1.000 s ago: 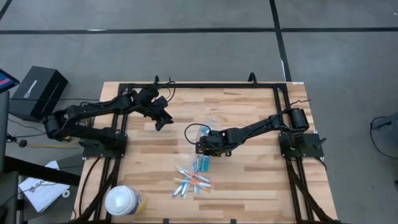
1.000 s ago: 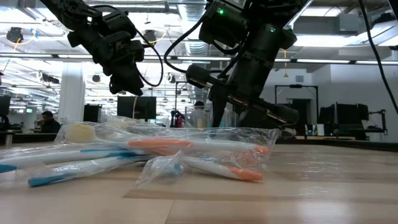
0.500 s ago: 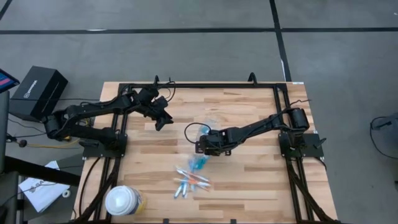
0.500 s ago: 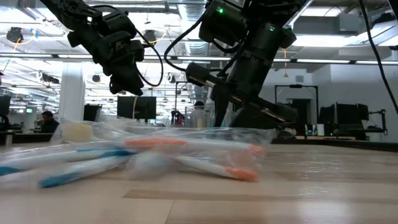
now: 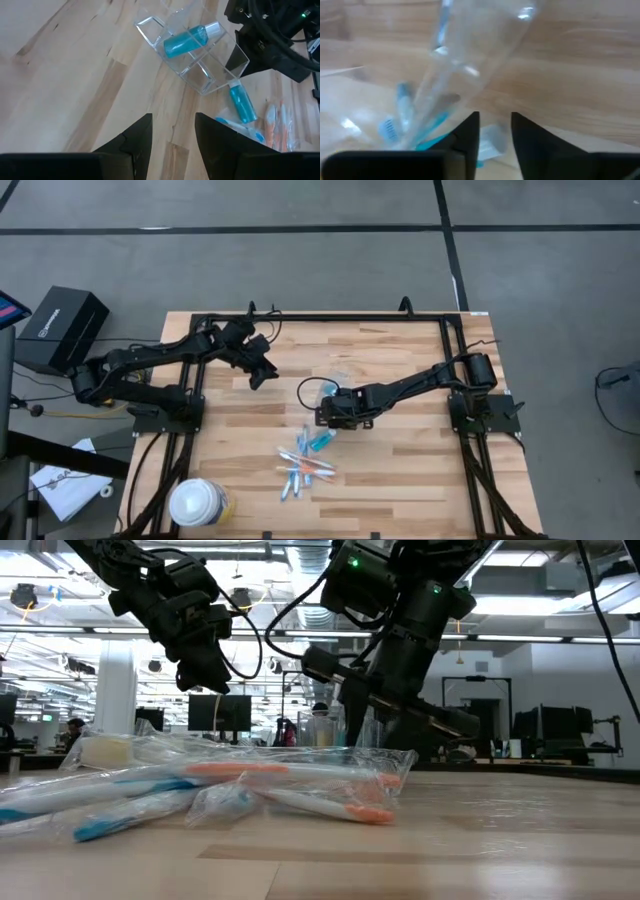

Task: Pick & Place toothbrushing station
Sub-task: Put the mouthwash into the middle section of the transparent organizer

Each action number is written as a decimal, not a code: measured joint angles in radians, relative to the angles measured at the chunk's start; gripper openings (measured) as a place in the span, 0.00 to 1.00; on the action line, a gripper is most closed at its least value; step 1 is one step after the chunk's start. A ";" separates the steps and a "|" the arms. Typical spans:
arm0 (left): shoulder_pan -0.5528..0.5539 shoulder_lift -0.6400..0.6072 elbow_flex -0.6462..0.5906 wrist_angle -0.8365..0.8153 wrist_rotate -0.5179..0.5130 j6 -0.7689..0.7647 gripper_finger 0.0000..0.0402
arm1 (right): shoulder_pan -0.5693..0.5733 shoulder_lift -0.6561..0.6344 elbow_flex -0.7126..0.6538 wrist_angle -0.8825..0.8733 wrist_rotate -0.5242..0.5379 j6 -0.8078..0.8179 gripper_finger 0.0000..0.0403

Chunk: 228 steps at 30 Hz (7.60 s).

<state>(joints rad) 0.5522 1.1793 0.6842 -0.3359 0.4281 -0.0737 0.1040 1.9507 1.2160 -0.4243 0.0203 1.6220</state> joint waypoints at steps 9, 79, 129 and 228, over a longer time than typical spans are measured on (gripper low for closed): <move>0.012 0.000 0.000 0.004 0.129 0.063 0.36 | -0.043 -0.020 0.000 -0.022 -0.019 0.015 0.51; -0.159 0.110 -0.001 0.127 0.279 0.024 0.35 | 0.161 0.169 0.501 -0.252 0.339 0.620 0.48; -0.158 0.111 -0.007 0.072 0.275 0.096 0.35 | 0.127 0.288 0.513 -0.454 0.187 0.670 0.56; -0.090 0.111 -0.011 0.066 0.260 0.096 0.35 | 0.101 0.346 0.538 -0.365 0.277 0.604 0.36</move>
<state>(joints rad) 0.4618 1.2900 0.6731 -0.2695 0.6880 0.0227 0.2054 2.2963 1.7543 -0.7889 0.2972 2.2258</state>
